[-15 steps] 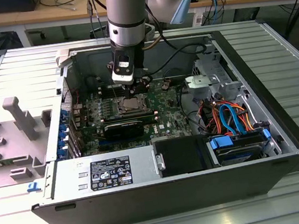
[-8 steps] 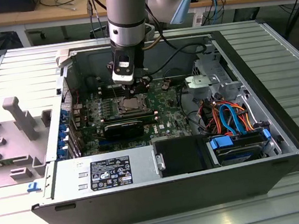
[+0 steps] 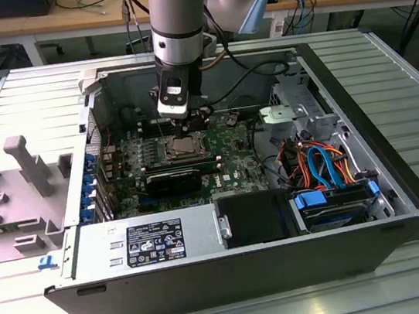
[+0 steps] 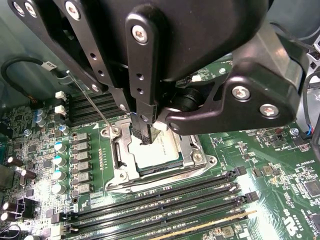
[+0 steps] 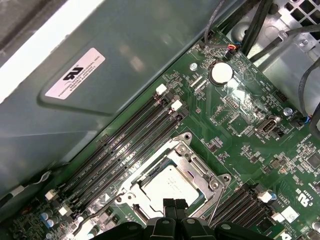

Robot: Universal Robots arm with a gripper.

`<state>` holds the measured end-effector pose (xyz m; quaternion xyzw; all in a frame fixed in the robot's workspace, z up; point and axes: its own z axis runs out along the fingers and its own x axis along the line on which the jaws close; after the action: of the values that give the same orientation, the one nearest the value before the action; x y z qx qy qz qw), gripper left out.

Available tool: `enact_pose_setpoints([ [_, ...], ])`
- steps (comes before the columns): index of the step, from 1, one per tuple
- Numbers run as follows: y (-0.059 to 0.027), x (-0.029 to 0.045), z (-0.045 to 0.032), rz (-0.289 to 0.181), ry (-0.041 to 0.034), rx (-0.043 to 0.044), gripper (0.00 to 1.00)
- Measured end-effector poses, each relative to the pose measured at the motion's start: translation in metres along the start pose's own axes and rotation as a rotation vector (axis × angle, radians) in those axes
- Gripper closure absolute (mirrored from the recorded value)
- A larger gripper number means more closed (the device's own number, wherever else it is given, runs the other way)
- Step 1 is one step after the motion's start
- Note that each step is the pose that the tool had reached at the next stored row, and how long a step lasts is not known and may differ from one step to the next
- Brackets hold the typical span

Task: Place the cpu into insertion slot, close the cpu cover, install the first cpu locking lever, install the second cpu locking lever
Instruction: 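Install the first cpu locking lever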

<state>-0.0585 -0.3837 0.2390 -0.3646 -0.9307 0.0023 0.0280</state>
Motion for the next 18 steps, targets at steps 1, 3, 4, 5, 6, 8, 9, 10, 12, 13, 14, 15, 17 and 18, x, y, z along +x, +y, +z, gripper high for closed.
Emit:
enact_pose_setpoints([
  [1,0.0,0.0,0.0,-0.001,0.0,0.0,0.89],
  [3,0.0,0.0,0.0,-0.002,0.0,0.0001,0.89],
  [4,0.0,0.0,0.0,-0.003,-0.0001,0.0001,0.89],
  [5,0.0,0.0,0.0,-0.004,-0.0001,0.0002,0.89],
  [6,0.0,0.0,0.0,-0.004,-0.0001,0.0002,0.89],
  [8,0.0,0.0,0.0,-0.006,-0.0001,0.0002,0.89],
  [9,0.0,0.0,0.0,-0.006,-0.0002,0.0003,0.89],
  [10,0.0,0.0,0.0,-0.007,-0.0002,0.0003,0.89],
  [12,0.0,0.0,0.0,-0.008,-0.0002,0.0004,0.89],
  [13,0.0,0.0,0.0,-0.009,-0.0002,0.0004,0.89],
  [14,0.0,0.0,0.0,-0.009,-0.0002,0.0004,0.89],
  [15,0.0,0.0,0.0,-0.01,-0.0002,0.0005,0.89],
  [17,0.0,0.0,0.0,-0.011,-0.0003,0.0006,0.89],
  [18,0.0,0.0,0.0,-0.011,-0.0003,0.0006,0.89],
])
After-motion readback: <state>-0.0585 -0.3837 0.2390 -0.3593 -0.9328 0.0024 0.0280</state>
